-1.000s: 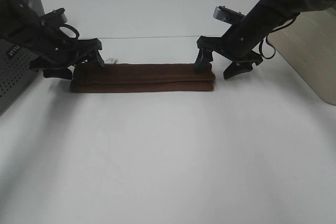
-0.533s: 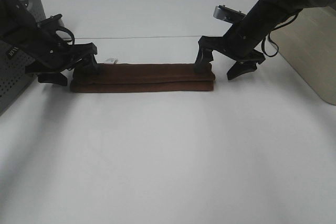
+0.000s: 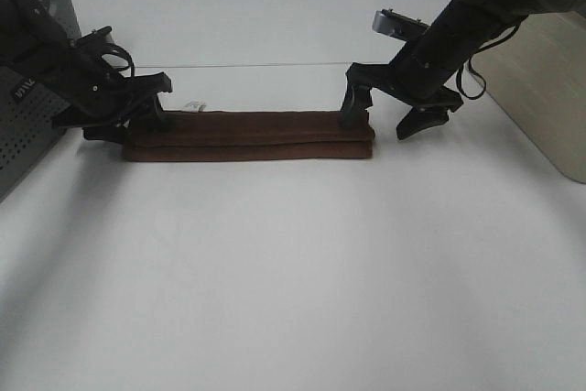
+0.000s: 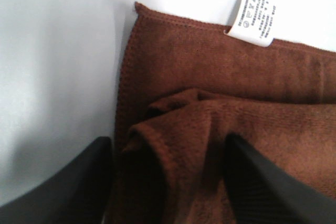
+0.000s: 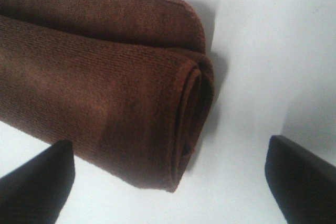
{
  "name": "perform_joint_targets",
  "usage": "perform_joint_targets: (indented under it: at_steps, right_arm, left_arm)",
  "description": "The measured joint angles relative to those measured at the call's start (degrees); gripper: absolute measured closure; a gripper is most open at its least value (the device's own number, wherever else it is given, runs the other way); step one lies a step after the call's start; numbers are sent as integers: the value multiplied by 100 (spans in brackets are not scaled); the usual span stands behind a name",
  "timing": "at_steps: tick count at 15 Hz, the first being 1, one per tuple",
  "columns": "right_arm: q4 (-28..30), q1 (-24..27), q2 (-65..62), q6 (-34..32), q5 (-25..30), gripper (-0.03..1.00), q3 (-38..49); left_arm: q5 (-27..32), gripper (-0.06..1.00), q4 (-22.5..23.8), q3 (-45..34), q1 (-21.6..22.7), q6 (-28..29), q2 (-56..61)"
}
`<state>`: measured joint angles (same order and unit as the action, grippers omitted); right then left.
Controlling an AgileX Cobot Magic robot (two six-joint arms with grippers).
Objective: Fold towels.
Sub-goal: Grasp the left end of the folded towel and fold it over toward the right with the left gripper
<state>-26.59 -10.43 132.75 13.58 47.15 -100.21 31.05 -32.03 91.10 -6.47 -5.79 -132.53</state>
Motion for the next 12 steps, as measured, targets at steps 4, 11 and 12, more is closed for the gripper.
perform_joint_targets:
  at_steps: [4,11,12]
  right_arm:
    - [6,0,0,0,86,5,-97]
    - [6,0,-149,0,619,5,-361]
    - [23,0,-241,0,659,5,-361]
  left_arm:
    - [-46,89,-69,0,-29,-6,-57]
    - [561,89,218,367,-40,304,418]
    - [831,89,235,579,-63,441,476]
